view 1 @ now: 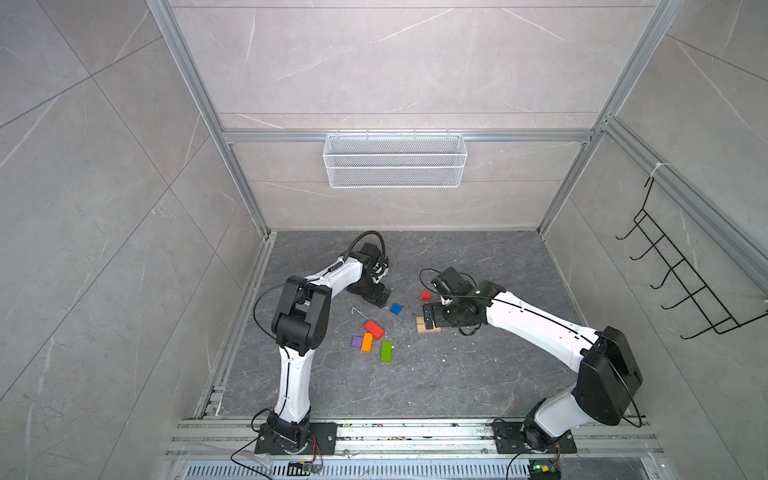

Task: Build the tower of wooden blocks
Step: 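Grasp the wood bar near the blue cube with left gripper while right lifts away, then carry the wood bar with the left gripper toward the right gripper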

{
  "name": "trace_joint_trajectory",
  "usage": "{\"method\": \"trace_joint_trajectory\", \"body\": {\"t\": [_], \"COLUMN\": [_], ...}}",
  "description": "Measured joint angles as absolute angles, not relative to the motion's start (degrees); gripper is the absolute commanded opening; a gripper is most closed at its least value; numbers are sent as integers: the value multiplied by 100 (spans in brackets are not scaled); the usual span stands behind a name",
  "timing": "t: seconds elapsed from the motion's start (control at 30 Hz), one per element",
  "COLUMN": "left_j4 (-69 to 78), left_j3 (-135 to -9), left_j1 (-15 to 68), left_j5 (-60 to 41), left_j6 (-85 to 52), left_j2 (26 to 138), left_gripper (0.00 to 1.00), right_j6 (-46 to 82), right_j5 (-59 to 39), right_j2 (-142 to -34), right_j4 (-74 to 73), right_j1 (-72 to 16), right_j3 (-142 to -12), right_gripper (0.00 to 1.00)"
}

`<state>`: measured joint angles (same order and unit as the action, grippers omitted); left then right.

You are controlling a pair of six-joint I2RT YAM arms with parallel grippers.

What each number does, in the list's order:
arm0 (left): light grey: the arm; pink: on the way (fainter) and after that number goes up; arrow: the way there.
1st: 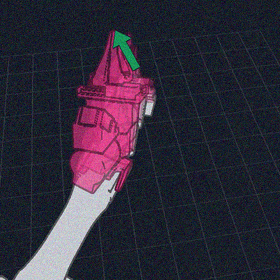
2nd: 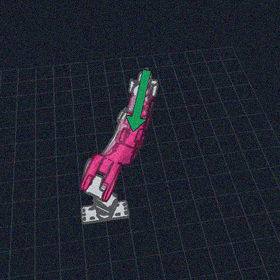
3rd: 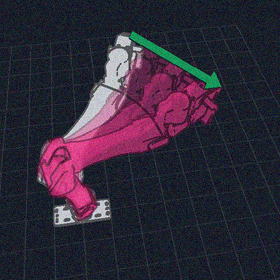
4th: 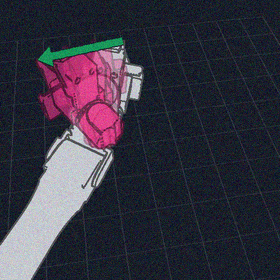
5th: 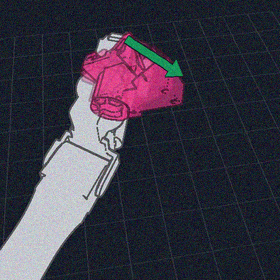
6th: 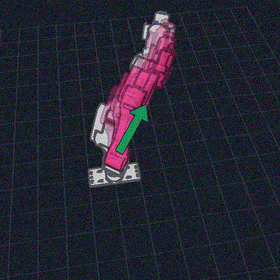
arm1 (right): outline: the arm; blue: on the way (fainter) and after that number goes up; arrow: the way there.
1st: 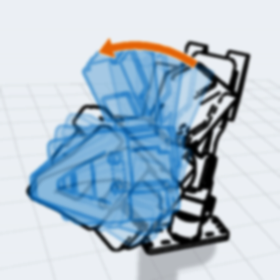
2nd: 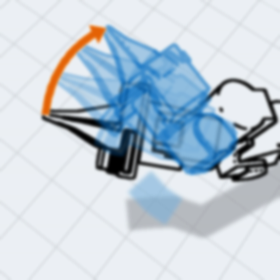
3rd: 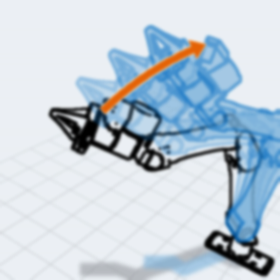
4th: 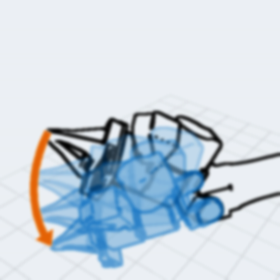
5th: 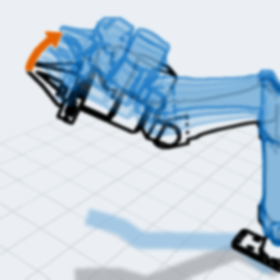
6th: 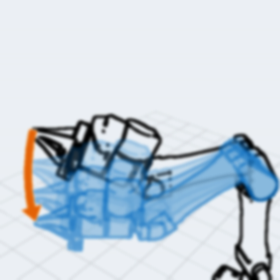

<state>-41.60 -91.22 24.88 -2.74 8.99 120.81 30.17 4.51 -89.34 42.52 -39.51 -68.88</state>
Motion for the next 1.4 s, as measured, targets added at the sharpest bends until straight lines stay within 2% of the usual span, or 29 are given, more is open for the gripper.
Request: {"method": "trace_joint_trajectory", "body": {"t": [0.5,0.57,0.67,0.83,1.0,1.4], "left_j4": [-4042,-4045,-4040,-4047,-4038,-3979], "left_j3": [-9122,-9122,-9122,-9122,-9098,-8512], "left_j1": [2580,2598,2633,2665,2681,3131], "left_j5": [-49,-27,8,119,121,95], "left_j6": [891,880,843,558,69,-1435], "left_j2": [12226,12228,12228,12226,12169,10912], "left_gripper": [86,78,74,52,39,39], "right_j6": [3020,3020,3024,3089,3218,3540], "right_j5": [451,451,471,493,493,596], "right_j2": [-8923,-8923,-8923,-8923,-8923,-8680], "right_j4": [4265,4265,4265,4224,4119,3732], "right_j1": [-3951,-3951,-3951,-3913,-3885,-3865], "right_j3": [-6803,-6801,-6794,-6687,-6510,-6121], "right_gripper": [99,99,99,99,99,99]}}
